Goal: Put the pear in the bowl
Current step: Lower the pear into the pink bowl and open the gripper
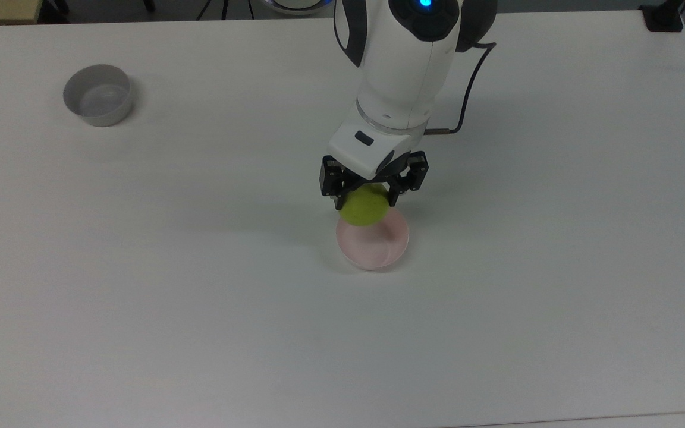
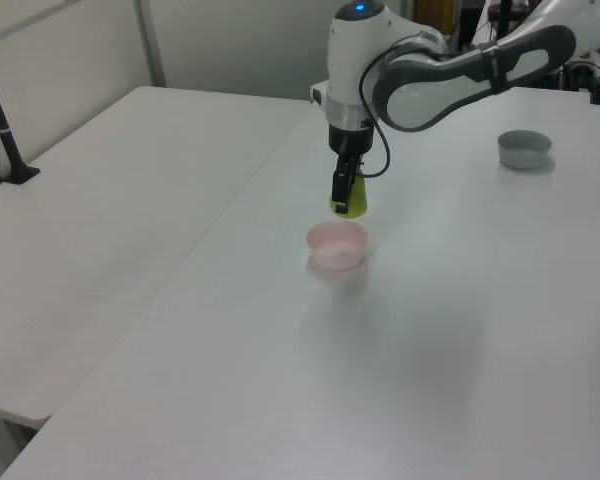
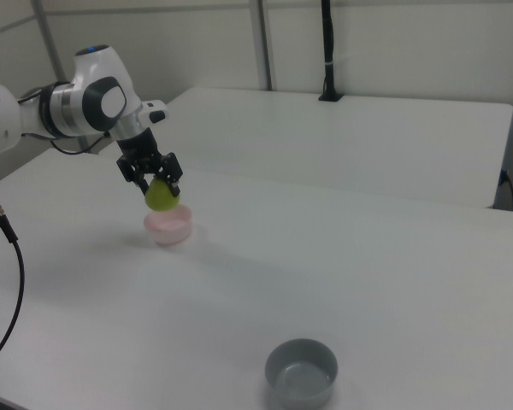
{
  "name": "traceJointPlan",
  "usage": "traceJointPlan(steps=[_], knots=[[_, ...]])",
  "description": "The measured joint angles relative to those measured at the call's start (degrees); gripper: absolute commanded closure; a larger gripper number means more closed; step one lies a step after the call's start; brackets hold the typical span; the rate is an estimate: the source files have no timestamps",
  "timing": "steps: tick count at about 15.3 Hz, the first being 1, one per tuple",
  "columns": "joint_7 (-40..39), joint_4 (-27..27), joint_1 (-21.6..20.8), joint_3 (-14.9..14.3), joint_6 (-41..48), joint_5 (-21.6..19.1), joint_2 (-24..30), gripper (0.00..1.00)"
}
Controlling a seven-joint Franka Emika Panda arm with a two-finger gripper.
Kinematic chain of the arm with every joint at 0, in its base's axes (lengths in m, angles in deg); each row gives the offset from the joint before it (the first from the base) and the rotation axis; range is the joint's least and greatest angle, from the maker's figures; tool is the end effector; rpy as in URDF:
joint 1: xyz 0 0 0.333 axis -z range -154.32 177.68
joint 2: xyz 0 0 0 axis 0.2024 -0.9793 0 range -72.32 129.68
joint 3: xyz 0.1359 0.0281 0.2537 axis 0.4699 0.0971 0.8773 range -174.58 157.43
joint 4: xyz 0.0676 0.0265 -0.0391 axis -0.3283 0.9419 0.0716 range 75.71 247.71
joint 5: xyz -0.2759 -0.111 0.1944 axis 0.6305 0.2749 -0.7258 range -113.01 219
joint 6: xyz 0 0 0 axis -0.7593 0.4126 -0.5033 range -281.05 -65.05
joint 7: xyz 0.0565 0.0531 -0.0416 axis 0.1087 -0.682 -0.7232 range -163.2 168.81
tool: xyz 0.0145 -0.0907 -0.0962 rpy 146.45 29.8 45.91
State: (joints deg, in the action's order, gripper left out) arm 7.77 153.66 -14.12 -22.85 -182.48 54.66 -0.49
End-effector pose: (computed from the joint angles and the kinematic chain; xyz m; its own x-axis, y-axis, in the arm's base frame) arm 0.6459 0.1560 0.3823 0.9788 0.1690 0.1157 0.1527 -0.9787 0.1375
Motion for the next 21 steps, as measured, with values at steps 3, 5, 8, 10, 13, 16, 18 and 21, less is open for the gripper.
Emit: traceJointPlan(steps=[3,5,8,10,13,16,18,21], knots=[[2.5,-0.1,-0.2,0.0,-5.0,0.0,-2.8,0.67],[3.4,-0.1,-0.7,0.0,-6.6,0.0,-4.2,0.67],[3.6,-0.1,-1.3,0.0,-6.8,0.0,-6.0,0.67],[3.6,-0.1,-1.4,0.0,-6.8,0.0,-6.8,0.47],[3.6,-0.1,-1.4,-0.2,-6.8,0.0,-7.6,0.06],[3.7,-0.3,-1.4,-0.2,-6.8,0.0,-7.7,0.0],[3.7,-0.6,-1.4,-0.2,-6.8,0.0,-7.7,0.0],[3.7,-1.4,-1.4,-0.3,-6.8,0.0,-7.4,0.0]])
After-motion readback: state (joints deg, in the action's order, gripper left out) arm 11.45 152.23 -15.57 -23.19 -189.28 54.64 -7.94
